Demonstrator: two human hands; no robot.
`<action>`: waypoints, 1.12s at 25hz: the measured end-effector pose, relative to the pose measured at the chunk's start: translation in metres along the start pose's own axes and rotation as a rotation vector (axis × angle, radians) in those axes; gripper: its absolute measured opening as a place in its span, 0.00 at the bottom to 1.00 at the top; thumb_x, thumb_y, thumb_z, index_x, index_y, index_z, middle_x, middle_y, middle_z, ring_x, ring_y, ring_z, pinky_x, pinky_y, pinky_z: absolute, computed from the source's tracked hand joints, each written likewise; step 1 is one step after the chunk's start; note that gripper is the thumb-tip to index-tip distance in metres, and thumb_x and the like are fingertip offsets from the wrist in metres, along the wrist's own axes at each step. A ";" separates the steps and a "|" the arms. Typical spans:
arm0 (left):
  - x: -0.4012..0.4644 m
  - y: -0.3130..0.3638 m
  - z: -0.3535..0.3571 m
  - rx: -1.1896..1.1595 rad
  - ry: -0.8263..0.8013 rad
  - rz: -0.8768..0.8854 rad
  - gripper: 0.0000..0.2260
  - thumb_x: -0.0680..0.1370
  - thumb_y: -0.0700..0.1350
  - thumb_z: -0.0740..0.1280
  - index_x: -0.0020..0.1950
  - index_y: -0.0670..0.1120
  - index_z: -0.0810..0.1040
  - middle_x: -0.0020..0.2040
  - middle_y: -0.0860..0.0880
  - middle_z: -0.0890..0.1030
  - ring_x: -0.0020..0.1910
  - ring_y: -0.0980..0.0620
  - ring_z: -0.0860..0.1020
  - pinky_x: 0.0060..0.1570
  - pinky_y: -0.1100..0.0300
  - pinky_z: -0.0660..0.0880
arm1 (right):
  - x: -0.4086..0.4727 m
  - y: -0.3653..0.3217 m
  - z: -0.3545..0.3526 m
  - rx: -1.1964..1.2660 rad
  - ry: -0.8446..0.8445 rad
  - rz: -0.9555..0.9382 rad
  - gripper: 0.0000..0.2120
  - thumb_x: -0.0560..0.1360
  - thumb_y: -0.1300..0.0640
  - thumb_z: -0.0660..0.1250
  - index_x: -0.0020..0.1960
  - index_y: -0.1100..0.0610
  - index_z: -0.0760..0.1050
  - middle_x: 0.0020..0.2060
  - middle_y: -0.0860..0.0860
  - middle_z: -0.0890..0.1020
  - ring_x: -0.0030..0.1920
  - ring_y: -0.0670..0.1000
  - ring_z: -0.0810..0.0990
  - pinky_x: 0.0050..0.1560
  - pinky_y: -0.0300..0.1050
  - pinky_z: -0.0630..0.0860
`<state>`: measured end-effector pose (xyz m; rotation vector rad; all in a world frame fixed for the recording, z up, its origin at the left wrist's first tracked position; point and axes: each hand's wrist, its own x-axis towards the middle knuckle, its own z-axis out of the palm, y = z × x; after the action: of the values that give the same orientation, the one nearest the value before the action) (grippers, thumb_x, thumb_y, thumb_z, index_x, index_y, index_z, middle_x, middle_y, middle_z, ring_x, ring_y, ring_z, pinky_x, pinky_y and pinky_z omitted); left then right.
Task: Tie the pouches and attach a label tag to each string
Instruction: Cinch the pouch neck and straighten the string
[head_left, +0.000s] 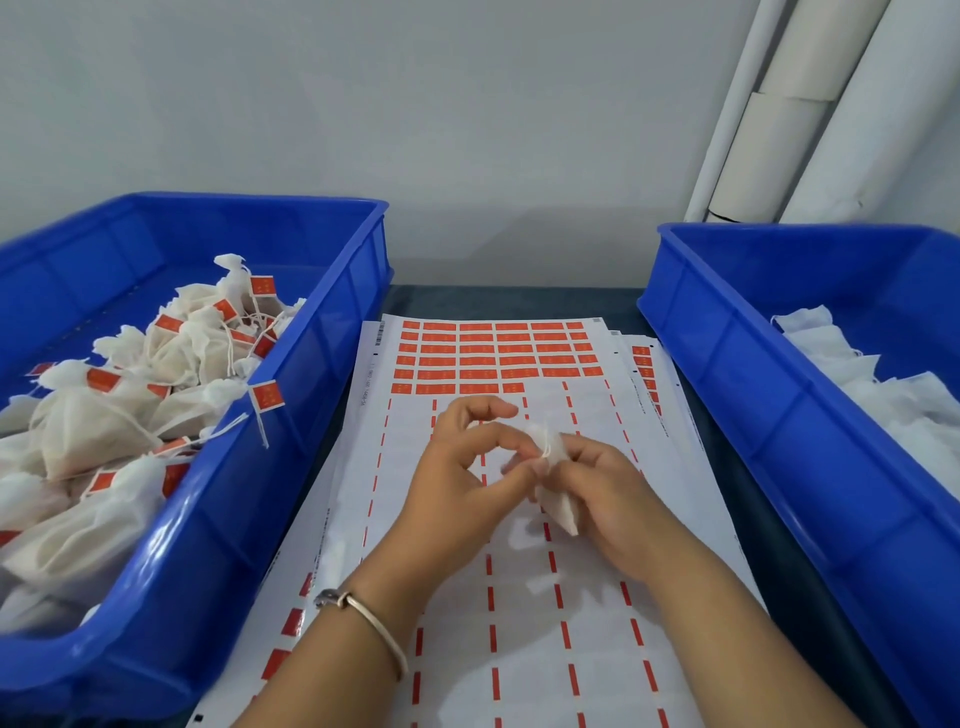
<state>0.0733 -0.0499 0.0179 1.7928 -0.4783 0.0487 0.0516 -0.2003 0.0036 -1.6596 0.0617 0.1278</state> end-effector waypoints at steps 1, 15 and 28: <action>0.001 0.000 -0.001 -0.054 -0.010 -0.026 0.07 0.72 0.44 0.72 0.38 0.56 0.81 0.51 0.67 0.73 0.56 0.68 0.69 0.47 0.80 0.67 | -0.002 0.000 0.002 -0.085 -0.049 -0.005 0.11 0.78 0.54 0.61 0.49 0.43 0.81 0.48 0.42 0.83 0.52 0.44 0.79 0.55 0.41 0.73; 0.007 -0.006 0.007 -0.105 0.023 -0.306 0.06 0.79 0.46 0.62 0.43 0.51 0.75 0.35 0.54 0.78 0.33 0.57 0.76 0.34 0.69 0.74 | -0.003 0.001 0.018 -0.263 0.150 -0.151 0.12 0.73 0.55 0.71 0.48 0.43 0.69 0.43 0.40 0.79 0.43 0.43 0.81 0.35 0.27 0.74; 0.010 -0.006 0.013 -0.506 0.135 -0.604 0.09 0.76 0.38 0.57 0.40 0.40 0.76 0.39 0.41 0.75 0.39 0.47 0.71 0.36 0.59 0.72 | 0.000 0.011 0.029 -0.627 0.499 -0.520 0.10 0.72 0.58 0.73 0.53 0.54 0.82 0.43 0.41 0.78 0.41 0.32 0.72 0.44 0.23 0.65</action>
<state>0.0821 -0.0640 0.0114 1.3570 0.1558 -0.3413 0.0486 -0.1728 -0.0096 -2.2392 -0.0402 -0.7306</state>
